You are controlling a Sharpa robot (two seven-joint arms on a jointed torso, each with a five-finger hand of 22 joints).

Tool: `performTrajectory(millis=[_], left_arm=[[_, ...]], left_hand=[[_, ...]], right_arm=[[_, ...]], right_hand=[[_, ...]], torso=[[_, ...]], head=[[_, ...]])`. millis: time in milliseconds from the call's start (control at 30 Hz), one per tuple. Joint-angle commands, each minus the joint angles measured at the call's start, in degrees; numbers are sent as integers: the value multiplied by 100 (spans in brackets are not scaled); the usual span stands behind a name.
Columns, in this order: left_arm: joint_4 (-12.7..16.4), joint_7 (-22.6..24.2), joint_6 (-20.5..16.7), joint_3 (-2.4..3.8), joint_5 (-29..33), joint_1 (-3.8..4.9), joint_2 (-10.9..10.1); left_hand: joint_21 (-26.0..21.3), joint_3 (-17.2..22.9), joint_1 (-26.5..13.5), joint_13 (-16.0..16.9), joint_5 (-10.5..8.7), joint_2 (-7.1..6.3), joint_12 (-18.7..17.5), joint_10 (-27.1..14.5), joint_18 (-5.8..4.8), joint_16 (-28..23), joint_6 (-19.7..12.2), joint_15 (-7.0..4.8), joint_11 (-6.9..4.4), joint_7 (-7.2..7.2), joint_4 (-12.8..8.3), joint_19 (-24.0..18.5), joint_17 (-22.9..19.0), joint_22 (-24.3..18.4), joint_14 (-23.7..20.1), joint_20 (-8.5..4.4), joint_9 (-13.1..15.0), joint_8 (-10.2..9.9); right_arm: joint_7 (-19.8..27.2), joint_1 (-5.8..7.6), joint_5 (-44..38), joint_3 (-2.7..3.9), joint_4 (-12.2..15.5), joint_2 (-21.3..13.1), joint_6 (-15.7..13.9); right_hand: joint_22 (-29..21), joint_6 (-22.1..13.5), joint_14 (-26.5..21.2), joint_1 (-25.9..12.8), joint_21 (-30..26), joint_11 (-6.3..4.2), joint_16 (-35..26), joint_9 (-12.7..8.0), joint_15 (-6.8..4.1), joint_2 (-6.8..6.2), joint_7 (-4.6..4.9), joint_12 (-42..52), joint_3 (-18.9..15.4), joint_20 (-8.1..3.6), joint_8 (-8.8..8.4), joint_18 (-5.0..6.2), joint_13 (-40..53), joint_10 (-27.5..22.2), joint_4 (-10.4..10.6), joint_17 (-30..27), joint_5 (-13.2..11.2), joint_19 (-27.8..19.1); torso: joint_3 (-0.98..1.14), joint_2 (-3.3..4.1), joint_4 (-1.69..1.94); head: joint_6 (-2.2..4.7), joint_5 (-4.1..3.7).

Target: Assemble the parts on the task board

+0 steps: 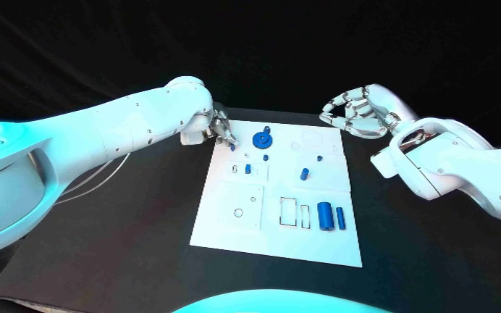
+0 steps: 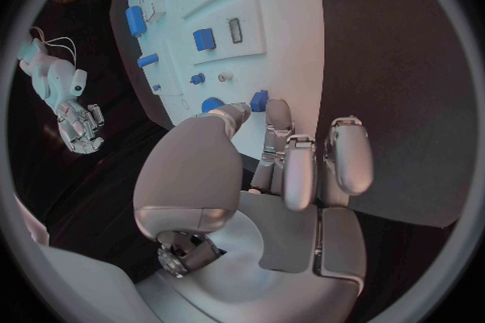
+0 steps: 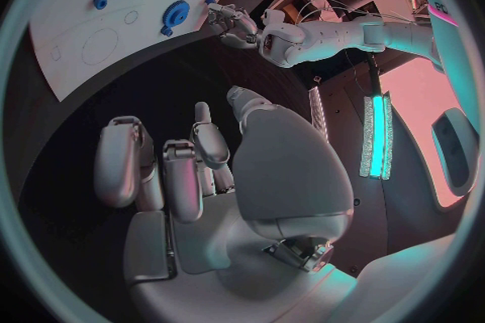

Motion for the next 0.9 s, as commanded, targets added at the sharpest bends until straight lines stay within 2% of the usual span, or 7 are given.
performTrajectory(millis=[33,267,433,533,600,733,900], left_arm=[[-16,43,109,-6,41,-1,34],[-47,29,89,-33,49,-20,55],[-41,37,12,-39,71,-25,44],[-27,51,-63,-39,118,-27,32],[-10,61,-124,-39,147,-28,20],[47,63,-260,-32,288,-33,-31],[212,38,-442,-15,507,-37,-172]], left_hand=[[37,-6,62,10,-8,-14,27,47,14,31,37,-20,4,-1,-7,37,874,4,408,-3,-2,21],[36,-21,53,8,-12,-22,28,51,15,31,42,-22,3,-1,2,35,873,2,408,-5,-4,20],[47,193,437,3,27,199,30,89,11,43,97,-78,-60,-70,-118,53,895,26,418,-30,-9,38],[59,675,934,60,30,341,49,148,7,43,72,-119,-94,-85,-457,67,898,48,420,-56,41,102],[63,996,983,85,29,315,59,186,6,42,51,-102,-79,-70,-566,69,897,57,421,-67,118,188],[80,1316,909,143,22,274,110,255,0,36,29,-95,-73,-70,-639,87,882,88,419,-72,214,288],[85,1552,768,181,12,210,150,298,-1,27,4,-97,-77,-75,-698,90,865,98,415,-73,303,376]], right_arm=[[45,0,-56,1,13,4,44],[42,0,-42,1,19,-3,45],[43,0,-40,1,21,-6,44],[45,0,-39,1,20,-7,41],[47,0,-39,1,21,-7,40],[48,0,-39,1,20,-11,38],[48,0,-38,1,17,-20,39]], right_hand=[[634,-27,444,-44,-39,-3,-22,6,-41,0,7,-9,25,-11,27,55,3,-30,3,776,25,-27],[634,-27,444,-44,-39,-3,-22,6,-41,0,7,-9,25,-11,27,55,3,-30,3,776,25,-27],[633,-29,444,-46,-42,-4,-23,11,-42,3,6,-5,30,-12,38,56,7,-25,2,776,28,-26],[633,-29,444,-46,-42,-4,-23,11,-42,3,6,-5,30,-12,38,56,7,-25,2,776,28,-26],[633,-29,444,-46,-42,-4,-23,11,-42,3,6,-5,30,-12,38,56,7,-25,2,776,28,-26],[633,-29,444,-46,-42,-4,-23,11,-42,3,6,-5,30,-12,38,56,7,-25,2,776,28,-26],[633,-29,444,-46,-42,-4,-23,11,-42,3,6,-5,30,-12,38,56,7,-25,2,776,28,-26]], torso=[[-1,6,-2],[-1,6,-4],[0,1,5],[0,1,4],[0,2,3],[-1,2,-3],[1,-2,1]], head=[[1,7],[-12,-4],[-26,-13],[-30,-11],[-30,-9],[-31,-11],[-36,-15]])
